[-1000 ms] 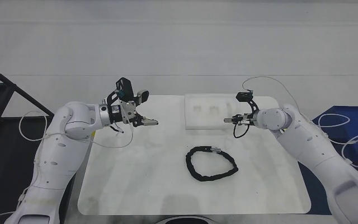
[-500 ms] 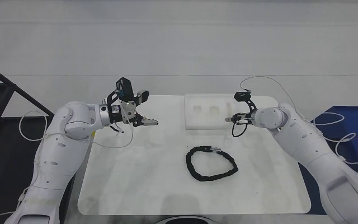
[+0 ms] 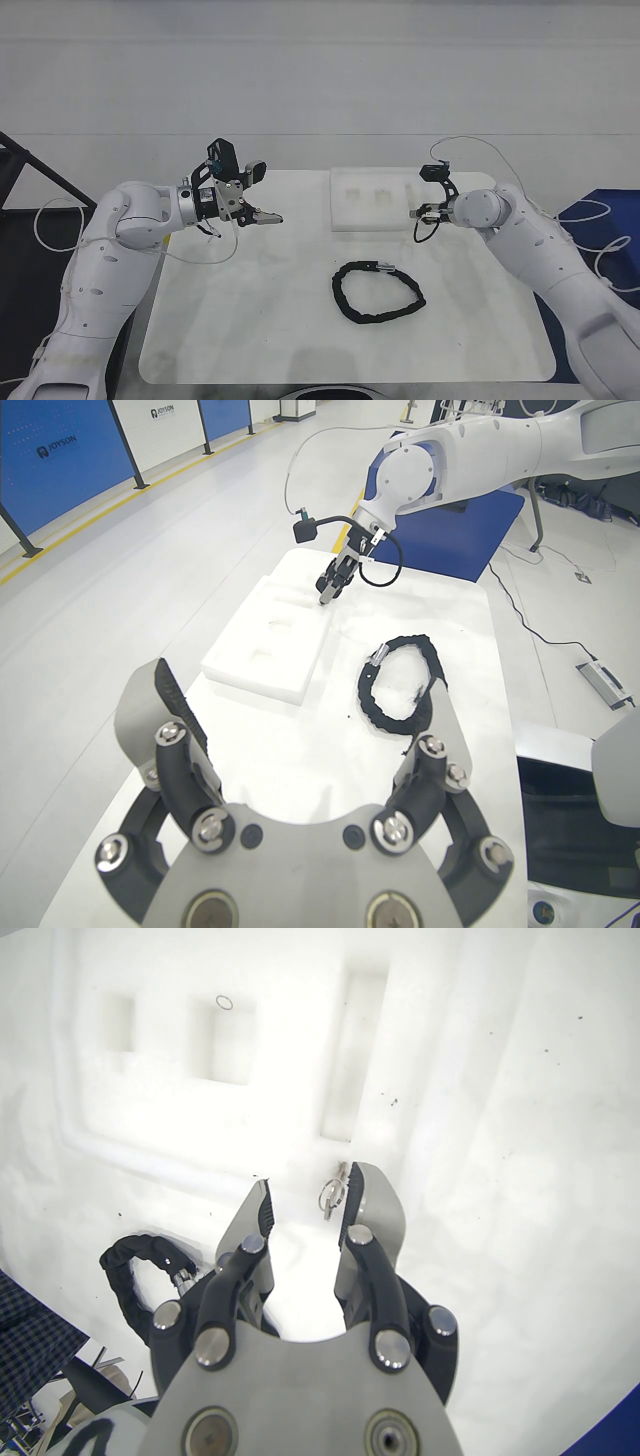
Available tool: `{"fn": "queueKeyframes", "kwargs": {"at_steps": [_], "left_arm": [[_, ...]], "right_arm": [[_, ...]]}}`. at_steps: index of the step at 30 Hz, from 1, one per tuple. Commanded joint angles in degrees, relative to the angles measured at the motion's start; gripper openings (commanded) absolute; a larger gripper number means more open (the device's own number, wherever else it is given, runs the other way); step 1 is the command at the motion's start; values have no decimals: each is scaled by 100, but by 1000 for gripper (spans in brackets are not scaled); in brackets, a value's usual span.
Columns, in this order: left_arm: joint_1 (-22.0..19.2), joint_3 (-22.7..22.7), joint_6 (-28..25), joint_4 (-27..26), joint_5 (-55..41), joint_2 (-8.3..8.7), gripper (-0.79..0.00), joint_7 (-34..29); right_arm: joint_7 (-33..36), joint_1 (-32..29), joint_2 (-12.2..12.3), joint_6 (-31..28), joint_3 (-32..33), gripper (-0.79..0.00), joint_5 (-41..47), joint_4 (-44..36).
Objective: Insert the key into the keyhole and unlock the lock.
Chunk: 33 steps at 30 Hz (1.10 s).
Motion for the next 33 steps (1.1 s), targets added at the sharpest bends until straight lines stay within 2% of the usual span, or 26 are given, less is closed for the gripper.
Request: {"fn": "queueKeyframes", "kwargs": {"at_steps": [1, 10, 18, 25, 28, 30, 33], "left_arm": [[0, 0, 0, 0, 0, 0, 0, 0], [0, 0, 0, 0, 0, 0, 0, 0], [0, 0, 0, 0, 0, 0, 0, 0], [0, 0, 0, 0, 0, 0, 0, 0], [0, 0, 0, 0, 0, 0, 0, 0], [0, 0, 0, 0, 0, 0, 0, 0], [0, 0, 0, 0, 0, 0, 0, 0]], "right_arm": [[24, -13, -5, 22, 31, -529, -1, 7], [178, -36, -82, 109, 126, -560, -14, 122], [100, -25, -200, 189, 162, -640, -53, 401], [107, 19, -323, 210, 165, -662, -84, 629], [93, 44, -374, 209, 170, -696, -98, 729], [86, 59, -408, 213, 176, -776, -103, 789], [66, 80, -450, 209, 186, -785, -132, 855]]}}
